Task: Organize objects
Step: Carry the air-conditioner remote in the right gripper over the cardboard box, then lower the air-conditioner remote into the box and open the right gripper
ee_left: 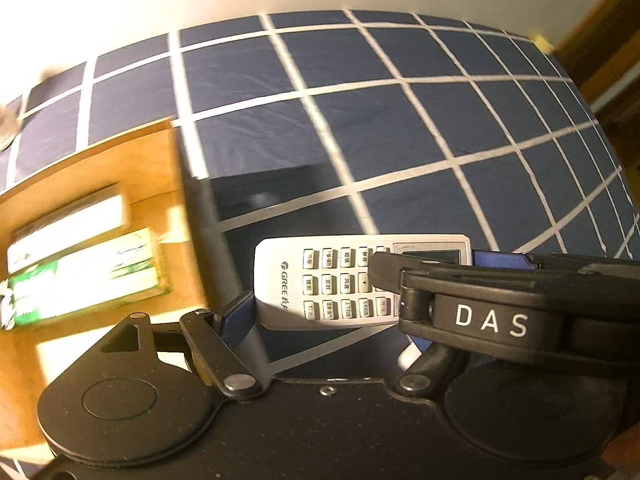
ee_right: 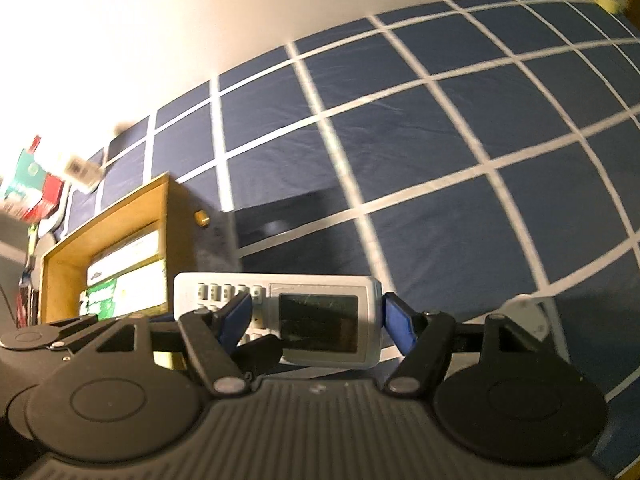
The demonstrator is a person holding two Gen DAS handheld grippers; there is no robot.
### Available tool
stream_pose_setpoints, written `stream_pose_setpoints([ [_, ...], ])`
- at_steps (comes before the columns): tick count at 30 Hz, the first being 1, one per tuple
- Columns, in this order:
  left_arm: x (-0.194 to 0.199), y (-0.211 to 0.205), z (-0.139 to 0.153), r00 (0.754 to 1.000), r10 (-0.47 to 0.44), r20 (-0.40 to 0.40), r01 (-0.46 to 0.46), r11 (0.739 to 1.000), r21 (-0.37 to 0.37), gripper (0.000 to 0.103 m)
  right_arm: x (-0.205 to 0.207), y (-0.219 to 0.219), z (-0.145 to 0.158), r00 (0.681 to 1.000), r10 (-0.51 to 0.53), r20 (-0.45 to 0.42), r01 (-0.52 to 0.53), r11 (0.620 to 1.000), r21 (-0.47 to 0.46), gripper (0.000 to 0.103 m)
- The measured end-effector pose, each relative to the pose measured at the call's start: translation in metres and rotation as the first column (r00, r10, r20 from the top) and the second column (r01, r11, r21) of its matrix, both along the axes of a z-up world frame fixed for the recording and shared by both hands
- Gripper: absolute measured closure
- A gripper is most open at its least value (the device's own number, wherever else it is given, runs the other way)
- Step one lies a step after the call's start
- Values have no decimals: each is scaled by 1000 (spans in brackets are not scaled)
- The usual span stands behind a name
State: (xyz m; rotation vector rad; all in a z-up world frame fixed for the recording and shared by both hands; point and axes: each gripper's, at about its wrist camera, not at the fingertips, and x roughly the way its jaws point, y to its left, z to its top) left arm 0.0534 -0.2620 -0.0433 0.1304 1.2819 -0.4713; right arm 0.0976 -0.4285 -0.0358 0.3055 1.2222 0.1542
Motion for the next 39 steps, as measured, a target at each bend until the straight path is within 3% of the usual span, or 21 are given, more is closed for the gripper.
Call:
stream_pose_setpoints([
  [13, -4, 117, 11, 983, 183, 14, -183, 983, -6, 27, -13, 117, 8, 983, 182, 20, -182, 983, -2, 33],
  [23, -4, 189, -2, 955, 297, -15, -297, 955, 4, 27, -16, 194, -4, 955, 296, -5, -296, 955, 0, 33],
  [39, 21, 237, -54, 938, 327, -111, -328, 945, 17, 27, 1, 249, -58, 938, 334, -98, -336, 942, -11, 33],
])
